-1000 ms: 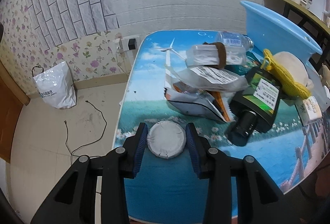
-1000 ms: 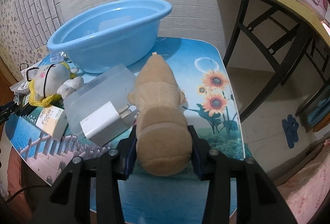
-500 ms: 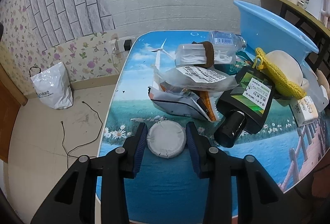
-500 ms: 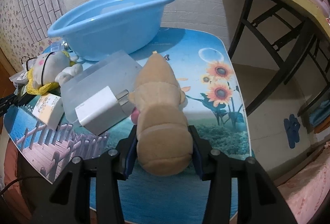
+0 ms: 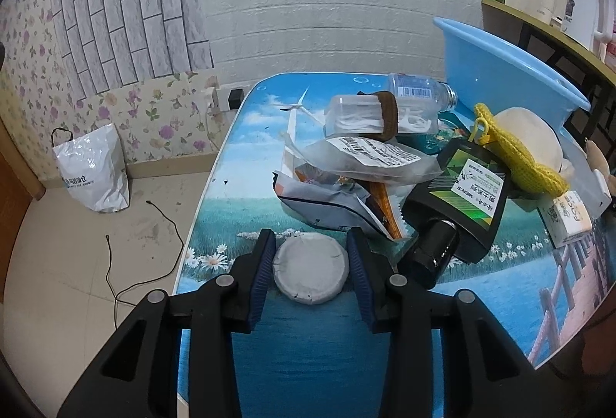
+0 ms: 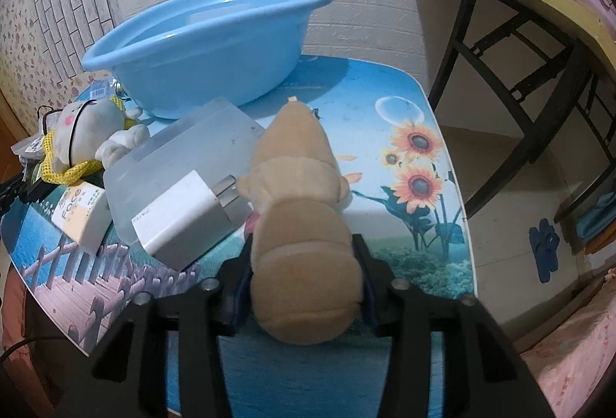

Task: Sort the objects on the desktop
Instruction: 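Grasp the tan plush toy with the right tool while the left tool holds the white lid, then carry the white lid and tan plush toy to the basin and release both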

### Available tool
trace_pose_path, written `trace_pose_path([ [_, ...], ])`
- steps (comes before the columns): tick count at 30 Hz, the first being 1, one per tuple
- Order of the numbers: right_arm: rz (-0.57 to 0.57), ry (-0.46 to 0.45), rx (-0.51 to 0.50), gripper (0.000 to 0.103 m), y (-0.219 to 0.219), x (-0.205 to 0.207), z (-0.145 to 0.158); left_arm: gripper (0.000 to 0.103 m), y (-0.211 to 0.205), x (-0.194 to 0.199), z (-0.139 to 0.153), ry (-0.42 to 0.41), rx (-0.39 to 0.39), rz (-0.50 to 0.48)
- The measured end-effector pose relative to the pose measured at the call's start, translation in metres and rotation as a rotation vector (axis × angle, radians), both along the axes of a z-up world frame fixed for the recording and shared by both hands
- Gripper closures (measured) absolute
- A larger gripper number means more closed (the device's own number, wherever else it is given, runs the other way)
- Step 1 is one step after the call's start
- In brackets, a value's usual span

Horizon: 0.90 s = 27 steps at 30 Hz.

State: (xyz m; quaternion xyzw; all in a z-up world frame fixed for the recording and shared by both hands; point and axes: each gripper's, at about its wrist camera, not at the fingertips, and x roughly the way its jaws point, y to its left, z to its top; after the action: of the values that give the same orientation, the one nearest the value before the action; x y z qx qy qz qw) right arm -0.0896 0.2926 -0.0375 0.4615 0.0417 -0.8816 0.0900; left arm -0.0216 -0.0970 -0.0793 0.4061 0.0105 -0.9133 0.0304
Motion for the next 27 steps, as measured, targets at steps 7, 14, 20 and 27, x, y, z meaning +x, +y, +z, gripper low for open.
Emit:
trace_pose_path([
  [7,-0.042,0.068,-0.024,0.060,0.011,0.006,0.023,0.066,0.001,0.003,0.006,-0.010,0.007,0.012],
  [14,-0.071,0.137,-0.061,0.060,0.019,0.013,0.049,0.066,0.004,0.007,0.034,0.039,0.004,0.024],
  [20,-0.044,0.174,-0.082,0.060,0.014,0.015,0.060,0.066,0.014,0.011,0.060,0.096,-0.003,-0.001],
  [27,0.014,0.210,-0.111,0.060,-0.003,0.012,0.074,0.066,0.031,0.005,0.086,0.160,0.016,-0.048],
])
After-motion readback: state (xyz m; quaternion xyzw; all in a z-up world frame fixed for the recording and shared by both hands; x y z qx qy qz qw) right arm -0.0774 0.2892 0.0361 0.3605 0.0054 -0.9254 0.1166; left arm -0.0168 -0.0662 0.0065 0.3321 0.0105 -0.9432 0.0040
